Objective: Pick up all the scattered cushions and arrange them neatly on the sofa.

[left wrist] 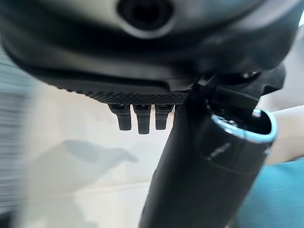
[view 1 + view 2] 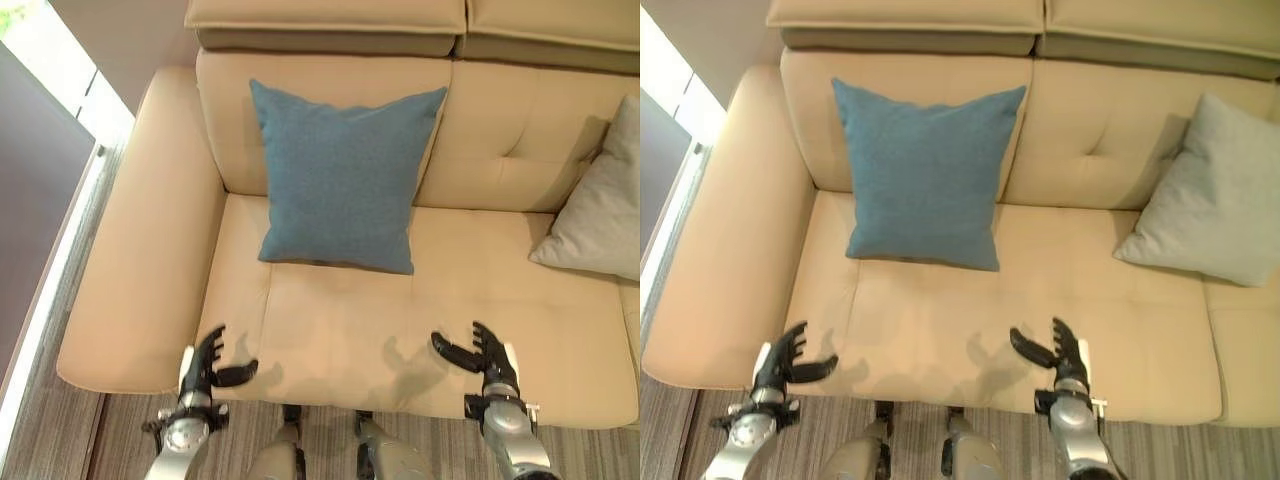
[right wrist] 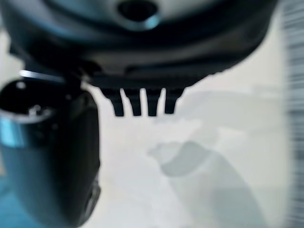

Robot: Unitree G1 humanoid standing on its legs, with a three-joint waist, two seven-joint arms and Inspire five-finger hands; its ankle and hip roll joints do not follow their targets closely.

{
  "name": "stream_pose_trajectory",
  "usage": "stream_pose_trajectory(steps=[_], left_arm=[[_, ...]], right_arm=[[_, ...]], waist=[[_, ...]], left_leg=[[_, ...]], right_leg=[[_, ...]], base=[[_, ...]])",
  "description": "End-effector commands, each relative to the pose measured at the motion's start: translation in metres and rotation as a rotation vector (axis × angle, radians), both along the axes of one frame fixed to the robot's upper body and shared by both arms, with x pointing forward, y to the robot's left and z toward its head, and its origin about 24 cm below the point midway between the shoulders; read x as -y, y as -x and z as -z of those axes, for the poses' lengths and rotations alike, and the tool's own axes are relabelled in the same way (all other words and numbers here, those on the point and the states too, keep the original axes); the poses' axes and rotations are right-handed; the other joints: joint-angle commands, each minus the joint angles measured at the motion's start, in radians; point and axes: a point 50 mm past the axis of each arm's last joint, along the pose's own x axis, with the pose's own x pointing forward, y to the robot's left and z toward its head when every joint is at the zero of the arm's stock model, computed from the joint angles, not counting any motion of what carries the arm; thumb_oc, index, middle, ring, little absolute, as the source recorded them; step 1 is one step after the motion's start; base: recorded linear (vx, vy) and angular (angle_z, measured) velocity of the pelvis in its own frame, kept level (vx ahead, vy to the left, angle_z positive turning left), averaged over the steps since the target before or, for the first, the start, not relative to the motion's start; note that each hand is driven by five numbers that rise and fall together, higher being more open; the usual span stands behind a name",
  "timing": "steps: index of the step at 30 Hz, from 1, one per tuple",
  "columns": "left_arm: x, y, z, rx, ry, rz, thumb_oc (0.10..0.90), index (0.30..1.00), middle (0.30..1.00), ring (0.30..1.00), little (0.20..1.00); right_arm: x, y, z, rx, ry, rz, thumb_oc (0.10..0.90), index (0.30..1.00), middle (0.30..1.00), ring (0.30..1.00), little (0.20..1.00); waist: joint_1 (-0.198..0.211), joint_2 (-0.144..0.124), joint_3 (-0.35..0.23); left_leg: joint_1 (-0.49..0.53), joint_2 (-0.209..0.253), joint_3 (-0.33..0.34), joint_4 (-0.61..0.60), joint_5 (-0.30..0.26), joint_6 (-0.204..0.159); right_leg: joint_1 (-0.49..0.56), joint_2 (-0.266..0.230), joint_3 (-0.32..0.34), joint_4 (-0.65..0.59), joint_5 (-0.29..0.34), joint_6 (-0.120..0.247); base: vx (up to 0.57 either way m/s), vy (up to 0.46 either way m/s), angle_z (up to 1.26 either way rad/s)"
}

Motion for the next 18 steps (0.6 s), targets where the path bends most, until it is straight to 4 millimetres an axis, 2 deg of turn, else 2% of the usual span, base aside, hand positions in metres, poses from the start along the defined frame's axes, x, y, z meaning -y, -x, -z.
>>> stream_pose_trajectory(steps=[1, 2, 4, 7, 9, 11, 12, 14, 15, 16, 18], left_arm=[[-0.014, 0.001, 0.004, -0.04, -0.096, 0.037, 0.8, 0.9, 0.9, 0.9, 0.9], [-0.014, 0.001, 0.004, -0.04, -0.096, 0.037, 0.8, 0.9, 0.9, 0.9, 0.9], [-0.014, 0.028, 0.029, -0.191, -0.105, 0.008, 0.8, 0.9, 0.9, 0.9, 0.9], [-0.016, 0.035, 0.036, -0.24, -0.119, -0.004, 0.8, 0.9, 0.9, 0.9, 0.9], [-0.015, 0.033, 0.038, -0.247, -0.123, -0.013, 0.8, 0.9, 0.9, 0.9, 0.9], [-0.01, 0.028, 0.041, -0.256, -0.128, 0.0, 0.8, 0.9, 0.9, 0.9, 0.9], [-0.008, 0.029, 0.043, -0.262, -0.127, 0.0, 0.8, 0.9, 0.9, 0.9, 0.9], [-0.008, 0.029, 0.044, -0.269, -0.125, -0.001, 0.8, 0.9, 0.9, 0.9, 0.9], [-0.005, 0.036, 0.05, -0.304, -0.11, -0.007, 0.8, 0.9, 0.9, 0.9, 0.9], [-0.004, 0.036, 0.05, -0.304, -0.109, -0.007, 0.8, 0.9, 0.9, 0.9, 0.9], [0.002, 0.039, 0.055, -0.341, -0.106, 0.014, 0.8, 0.9, 0.9, 0.9, 0.9]], right_arm=[[0.001, -0.002, -0.002, 0.026, 0.046, -0.063, 0.8, 0.9, 0.9, 0.9, 0.9], [0.001, -0.002, -0.002, 0.026, 0.046, -0.063, 0.8, 0.9, 0.9, 0.9, 0.9], [-0.005, 0.017, 0.02, -0.077, 0.01, -0.051, 0.8, 0.9, 0.9, 0.9, 0.9], [-0.005, 0.023, 0.029, -0.124, 0.0, -0.047, 0.8, 0.9, 0.9, 0.9, 0.9], [-0.004, 0.024, 0.031, -0.139, -0.001, -0.035, 0.8, 0.9, 0.9, 0.9, 0.9], [-0.003, 0.022, 0.033, -0.161, 0.026, -0.049, 0.8, 0.9, 0.9, 0.9, 0.9], [-0.002, 0.021, 0.033, -0.17, 0.043, -0.058, 0.8, 0.9, 0.9, 0.9, 0.9], [-0.002, 0.02, 0.032, -0.177, 0.057, -0.07, 0.8, 0.9, 0.9, 0.9, 0.9], [0.002, 0.02, 0.033, -0.196, 0.08, -0.08, 0.8, 0.9, 0.9, 0.9, 0.9], [0.002, 0.02, 0.033, -0.196, 0.081, -0.08, 0.8, 0.9, 0.9, 0.9, 0.9], [0.006, 0.022, 0.035, -0.229, 0.103, -0.087, 0.8, 0.9, 0.9, 0.9, 0.9]], waist=[[0.005, -0.036, -0.15], [0.005, -0.036, -0.149], [0.005, -0.038, -0.144], [0.006, -0.04, -0.13], [0.009, -0.051, -0.103], [0.015, -0.07, -0.082], [0.013, -0.073, -0.086], [0.01, -0.074, -0.093], [-0.003, -0.073, -0.108], [-0.002, -0.069, -0.105], [-0.026, -0.052, -0.124]], left_leg=[[0.044, -0.018, 0.036, 0.005, -0.103, -0.003], [0.046, -0.017, 0.036, 0.005, -0.104, -0.003], [0.07, -0.009, 0.035, 0.012, -0.099, -0.007], [0.061, -0.007, 0.031, 0.047, -0.099, -0.01], [-0.009, -0.013, 0.022, 0.142, -0.103, -0.019], [-0.032, -0.051, -0.007, 0.272, -0.189, -0.019], [-0.022, -0.063, -0.023, 0.322, -0.21, -0.016], [-0.011, -0.068, -0.027, 0.35, -0.22, -0.013], [0.041, -0.069, -0.026, 0.394, -0.238, -0.013], [0.044, -0.066, -0.026, 0.398, -0.242, -0.014], [0.125, -0.051, -0.016, 0.361, -0.265, -0.014]], right_leg=[[0.039, -0.015, 0.037, 0.053, -0.138, 0.065], [0.04, -0.015, 0.037, 0.053, -0.139, 0.065], [0.066, -0.006, 0.051, 0.059, -0.157, 0.054], [0.072, -0.005, 0.048, 0.056, -0.16, 0.045], [0.059, -0.016, 0.042, 0.057, -0.154, 0.038], [0.021, -0.036, 0.042, 0.071, -0.134, 0.036], [0.012, -0.04, 0.042, 0.069, -0.123, 0.038], [0.004, -0.043, 0.039, 0.066, -0.115, 0.038], [-0.013, -0.046, 0.038, 0.062, -0.093, 0.042], [-0.009, -0.043, 0.038, 0.061, -0.093, 0.041], [-0.044, -0.041, 0.027, 0.066, -0.075, 0.052]], base=[[0.02, -0.039, -0.06], [0.02, -0.04, -0.13], [-0.01, -0.082, -0.14], [-0.1, -0.076, 0.02], [-0.28, -0.054, 0.17], [-0.37, -0.023, 0.42], [-0.21, 0.036, 0.19], [-0.15, 0.058, -0.21], [-0.11, 0.065, -0.23], [-0.22, 0.143, -0.06], [-0.2, 0.154, 0.11]])
